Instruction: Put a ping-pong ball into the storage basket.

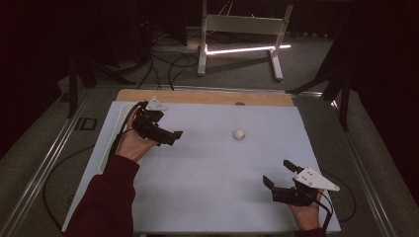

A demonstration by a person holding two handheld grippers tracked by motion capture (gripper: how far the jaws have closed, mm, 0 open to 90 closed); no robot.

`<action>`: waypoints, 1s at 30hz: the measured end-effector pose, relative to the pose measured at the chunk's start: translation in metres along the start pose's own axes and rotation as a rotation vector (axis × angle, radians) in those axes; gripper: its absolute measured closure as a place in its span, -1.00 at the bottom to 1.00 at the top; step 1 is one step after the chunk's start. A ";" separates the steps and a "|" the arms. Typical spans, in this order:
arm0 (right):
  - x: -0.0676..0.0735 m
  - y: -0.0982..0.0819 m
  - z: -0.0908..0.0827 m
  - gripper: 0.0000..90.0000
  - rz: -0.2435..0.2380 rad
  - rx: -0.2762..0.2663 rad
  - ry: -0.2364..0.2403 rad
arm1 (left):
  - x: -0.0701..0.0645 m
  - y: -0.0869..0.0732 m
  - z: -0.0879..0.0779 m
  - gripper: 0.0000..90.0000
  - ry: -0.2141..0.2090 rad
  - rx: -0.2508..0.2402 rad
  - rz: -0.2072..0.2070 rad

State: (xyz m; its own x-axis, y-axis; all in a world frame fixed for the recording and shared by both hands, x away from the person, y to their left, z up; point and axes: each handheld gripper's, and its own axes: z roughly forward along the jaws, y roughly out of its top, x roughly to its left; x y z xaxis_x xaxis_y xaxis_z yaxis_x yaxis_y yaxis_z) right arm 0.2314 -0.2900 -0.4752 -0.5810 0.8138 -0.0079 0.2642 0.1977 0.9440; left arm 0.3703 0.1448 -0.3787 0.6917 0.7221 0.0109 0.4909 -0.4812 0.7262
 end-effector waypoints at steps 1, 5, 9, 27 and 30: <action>0.000 0.000 0.000 -0.84 0.000 -0.001 0.000 | -0.001 0.000 0.001 -1.00 -0.002 0.000 0.002; 0.000 0.000 0.000 -0.84 -0.001 -0.003 0.001 | -0.004 0.001 0.004 -1.00 -0.013 -0.009 0.007; 0.001 0.000 0.000 -0.84 0.000 -0.003 0.003 | -0.008 0.003 0.007 -1.00 -0.022 -0.017 0.012; 0.000 0.000 -0.002 -0.84 0.006 -0.011 -0.002 | -0.022 0.013 0.029 -1.00 -0.053 -0.016 0.050; 0.000 0.000 -0.002 -0.84 0.005 -0.011 -0.001 | -0.024 0.014 0.033 -1.00 -0.062 -0.017 0.049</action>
State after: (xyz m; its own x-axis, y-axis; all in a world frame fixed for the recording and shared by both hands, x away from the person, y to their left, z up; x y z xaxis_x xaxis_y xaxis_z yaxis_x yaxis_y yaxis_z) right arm 0.2299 -0.2907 -0.4741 -0.5789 0.8154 -0.0035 0.2582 0.1874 0.9477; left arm 0.3782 0.1049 -0.3912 0.7468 0.6651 0.0045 0.4465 -0.5063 0.7377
